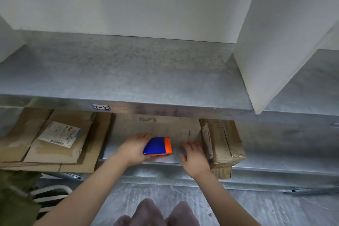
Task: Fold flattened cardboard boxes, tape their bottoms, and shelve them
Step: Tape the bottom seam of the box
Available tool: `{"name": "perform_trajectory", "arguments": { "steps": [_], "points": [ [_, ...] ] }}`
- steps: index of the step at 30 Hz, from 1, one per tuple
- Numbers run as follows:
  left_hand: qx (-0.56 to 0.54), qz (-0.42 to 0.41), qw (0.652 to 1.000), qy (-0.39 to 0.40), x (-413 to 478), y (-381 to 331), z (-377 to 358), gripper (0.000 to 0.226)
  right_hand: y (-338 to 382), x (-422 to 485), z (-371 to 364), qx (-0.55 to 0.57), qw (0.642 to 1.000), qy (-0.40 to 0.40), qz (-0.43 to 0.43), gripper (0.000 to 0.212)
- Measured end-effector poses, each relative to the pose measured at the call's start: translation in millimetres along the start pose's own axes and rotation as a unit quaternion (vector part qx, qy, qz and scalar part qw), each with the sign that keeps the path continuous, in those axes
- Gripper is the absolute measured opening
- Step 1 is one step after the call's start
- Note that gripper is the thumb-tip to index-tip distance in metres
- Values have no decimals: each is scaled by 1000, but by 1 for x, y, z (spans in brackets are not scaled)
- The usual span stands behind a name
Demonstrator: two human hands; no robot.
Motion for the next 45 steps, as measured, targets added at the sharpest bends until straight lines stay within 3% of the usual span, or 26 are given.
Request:
{"name": "perform_trajectory", "arguments": {
  "steps": [11,18,29,36,41,45],
  "points": [
    [104,-51,993,-5,-9,-28,6,63,9,-10,24,22,999,-21,37,51],
    [128,-40,991,2,-15,-37,3,66,1,-11,37,36,998,-32,32,52],
    [121,-35,992,0,-16,-42,11,71,0,-14,36,-24,998,-30,45,56],
    [76,-50,994,-54,-30,-34,45,67,7,-10,37,-39,996,-48,58,57],
    [25,-78,993,-79,-38,-37,71,65,17,-12,43,52,994,-71,70,52],
    [18,-162,981,-103,-44,-56,85,59,25,-18,57,169,978,-69,101,48]
  ]
}}
Point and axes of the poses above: each hand's wrist, its own x-axis towards the middle knuckle, its own z-axis out of the back of the hand, y = z × x, the point moved 4 cm from there along x, towards the middle knuckle, and after that the axes turned 2 degrees about -z, right-handed, at the moved point
